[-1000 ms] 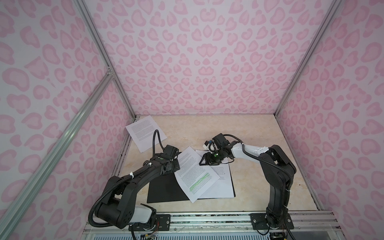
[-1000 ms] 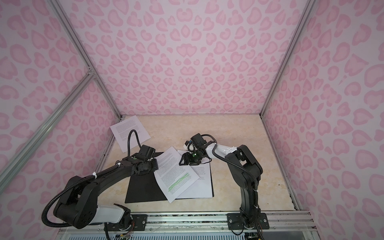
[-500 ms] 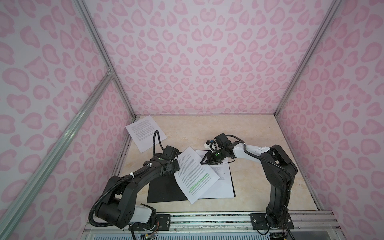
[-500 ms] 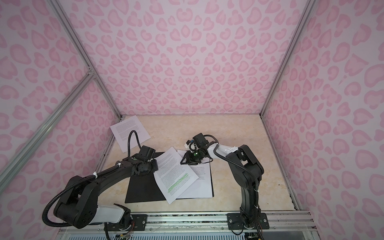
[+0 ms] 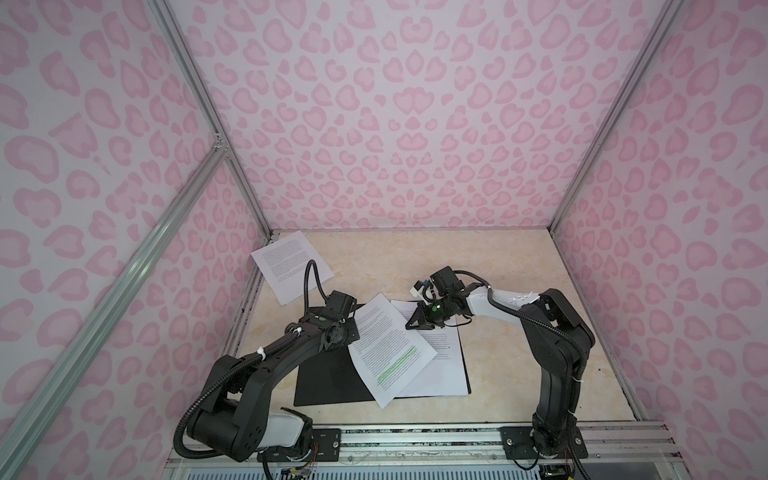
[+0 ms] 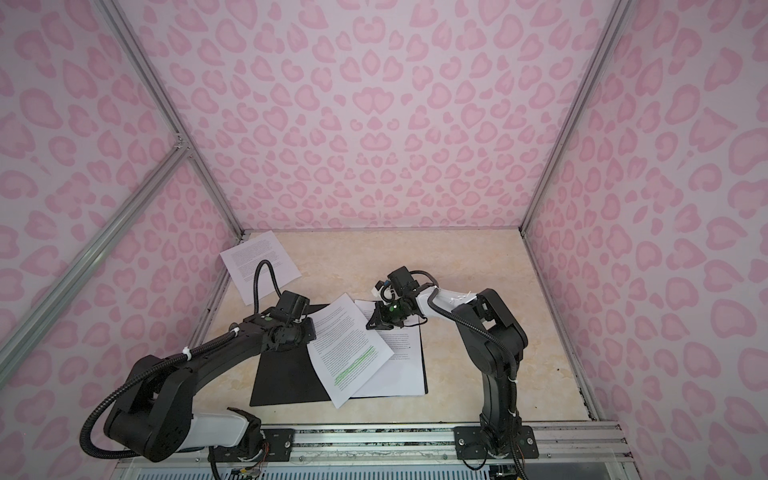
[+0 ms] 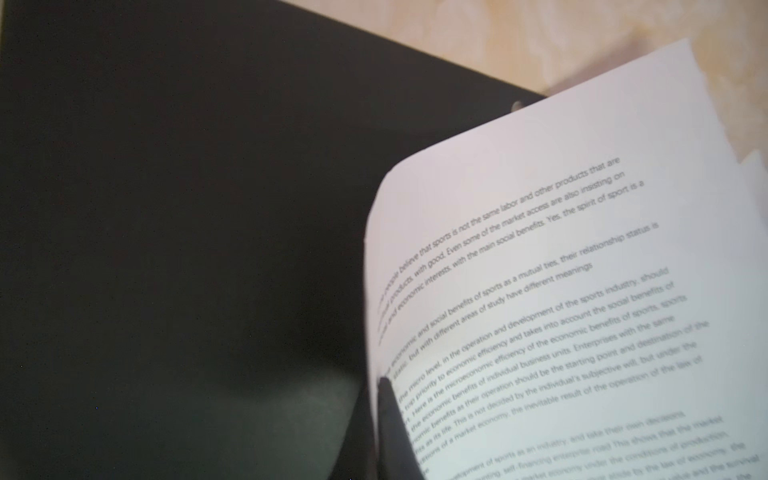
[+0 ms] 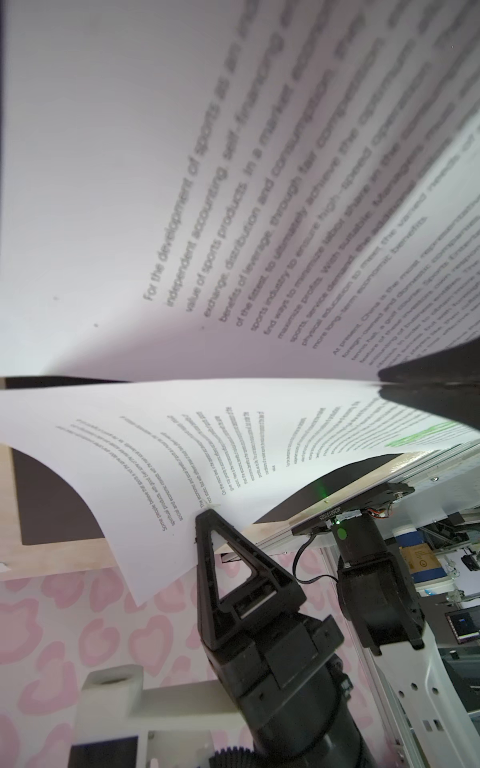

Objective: Put the files into the folder

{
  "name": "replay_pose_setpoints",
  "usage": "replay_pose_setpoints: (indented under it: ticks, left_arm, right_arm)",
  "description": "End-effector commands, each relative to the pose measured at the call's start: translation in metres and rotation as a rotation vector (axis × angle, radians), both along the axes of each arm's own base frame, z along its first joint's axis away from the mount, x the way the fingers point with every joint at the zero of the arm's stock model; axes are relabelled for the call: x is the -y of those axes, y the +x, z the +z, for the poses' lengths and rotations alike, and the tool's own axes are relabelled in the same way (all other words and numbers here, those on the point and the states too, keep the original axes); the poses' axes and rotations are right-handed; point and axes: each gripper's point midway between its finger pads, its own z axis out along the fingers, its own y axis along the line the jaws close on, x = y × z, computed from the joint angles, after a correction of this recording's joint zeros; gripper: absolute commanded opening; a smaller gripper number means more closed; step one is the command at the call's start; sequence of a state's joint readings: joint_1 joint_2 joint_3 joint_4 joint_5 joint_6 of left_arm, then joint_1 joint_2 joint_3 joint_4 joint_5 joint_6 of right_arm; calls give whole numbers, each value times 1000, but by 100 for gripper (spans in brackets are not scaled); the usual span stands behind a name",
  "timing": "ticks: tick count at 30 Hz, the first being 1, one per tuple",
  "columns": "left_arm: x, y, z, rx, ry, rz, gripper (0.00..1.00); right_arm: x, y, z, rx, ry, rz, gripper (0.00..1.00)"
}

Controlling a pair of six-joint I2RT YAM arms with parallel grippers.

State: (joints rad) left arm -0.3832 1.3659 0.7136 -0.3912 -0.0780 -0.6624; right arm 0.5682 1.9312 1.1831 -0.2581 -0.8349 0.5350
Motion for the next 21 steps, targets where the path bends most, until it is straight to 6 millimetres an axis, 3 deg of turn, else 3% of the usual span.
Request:
replay_pose_setpoints:
  ticks: [1, 3, 4, 6, 9, 13, 17, 21]
  left_arm:
    - [1, 12, 24, 77, -9, 3, 38]
    - [4, 17, 43, 124, -31, -1, 66]
    - [4, 19, 52, 147, -39, 0, 73]
    - [1, 22, 78, 213, -45, 16, 98]
    - [-10, 24, 118, 316, -23, 43, 97]
    - [-14, 21, 174, 447, -10, -7, 97]
    - [-10, 14, 211, 528, -9, -97, 97]
    - [-14, 4, 224, 549, 28, -136, 97]
  right_arm:
    - [1, 4, 19, 38, 16, -12, 0]
    - [3, 4, 38, 69, 39, -22, 0]
    - [4, 4, 48, 85, 49, -28, 0]
    - [9, 5, 68, 128, 60, -46, 0]
    - [32, 8, 85, 167, 41, -112, 0]
    - [85, 14, 83, 169, 18, -262, 0]
    - [138, 4, 52, 133, -76, -375, 0]
    - [152, -17, 18, 106, -153, -434, 0]
